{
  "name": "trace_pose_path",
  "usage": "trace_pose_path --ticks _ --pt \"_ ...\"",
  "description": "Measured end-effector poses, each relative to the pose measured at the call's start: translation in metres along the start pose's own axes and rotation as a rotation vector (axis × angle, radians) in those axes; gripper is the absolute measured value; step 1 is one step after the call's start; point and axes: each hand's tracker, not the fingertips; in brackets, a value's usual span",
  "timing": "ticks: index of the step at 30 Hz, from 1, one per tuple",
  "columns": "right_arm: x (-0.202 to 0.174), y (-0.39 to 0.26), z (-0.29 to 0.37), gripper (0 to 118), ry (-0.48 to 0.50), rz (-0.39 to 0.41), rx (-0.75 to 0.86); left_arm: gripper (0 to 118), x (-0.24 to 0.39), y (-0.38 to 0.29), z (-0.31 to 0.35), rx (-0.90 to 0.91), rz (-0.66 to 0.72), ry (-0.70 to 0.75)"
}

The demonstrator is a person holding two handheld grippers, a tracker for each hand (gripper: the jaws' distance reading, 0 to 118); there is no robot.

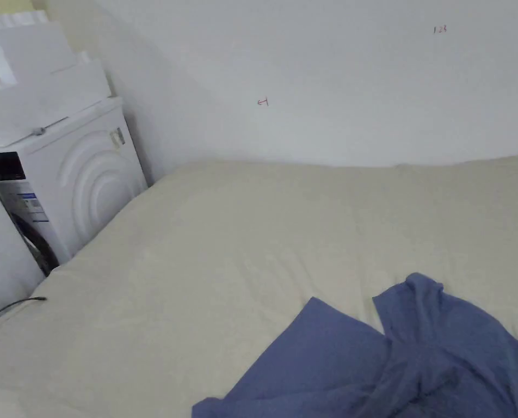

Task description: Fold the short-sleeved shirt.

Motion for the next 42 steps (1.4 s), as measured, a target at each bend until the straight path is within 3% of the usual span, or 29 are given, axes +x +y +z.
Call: trace_pose_path --ticks 4,7,11,13,15,17,28,32,35,38,40,41,42 --pt "-0.001 -0.004 -0.007 2 0.020 -0.021 -0.027 3 -0.015 -0.010 -0.002 -0.037 0.034 0.037" --pt "-0.001 -0.006 -0.012 2 0.035 -0.030 -0.046 13 -0.023 -0.014 -0.011 -0.048 0.052 0.061" --pt "-0.005 -0.005 -0.018 2 0.034 -0.011 -0.061 17 -0.028 -0.014 -0.026 -0.068 0.088 0.065" --pt "-0.006 -0.004 -0.019 2 0.035 -0.013 -0.061 37 -0.032 -0.017 -0.038 -0.069 0.100 0.050" --pt "-0.005 -0.003 -0.023 2 0.044 -0.027 -0.070 68 -0.036 -0.021 -0.061 -0.101 0.097 0.061" --pt "-0.005 -0.004 -0.024 2 0.051 -0.031 -0.078 76 -0.040 -0.028 -0.082 -0.116 0.091 0.065" --pt "-0.004 -0.005 -0.031 2 0.028 -0.009 -0.113 74 -0.039 -0.051 -0.167 -0.297 0.004 0.118" --pt "-0.003 -0.008 -0.035 2 0.028 -0.017 -0.129 65 -0.029 -0.050 -0.161 -0.287 -0.051 0.162" --pt "-0.002 -0.009 -0.040 2 0.033 -0.025 -0.139 23 -0.021 -0.045 -0.157 -0.306 -0.121 0.112" --pt "-0.001 -0.006 -0.045 4 0.032 -0.023 -0.143 11 -0.014 -0.043 -0.164 -0.344 -0.147 0.122" --pt "0.002 -0.001 -0.048 14 0.013 -0.011 -0.120 11 -0.020 -0.042 -0.171 -0.375 -0.141 0.122" --pt "0.005 0.004 -0.051 25 -0.006 0.004 -0.102 11 -0.020 -0.039 -0.173 -0.400 -0.146 0.117" --pt "0.009 0.012 -0.056 50 -0.035 0.021 -0.084 11 -0.020 -0.034 -0.175 -0.424 -0.147 0.113"
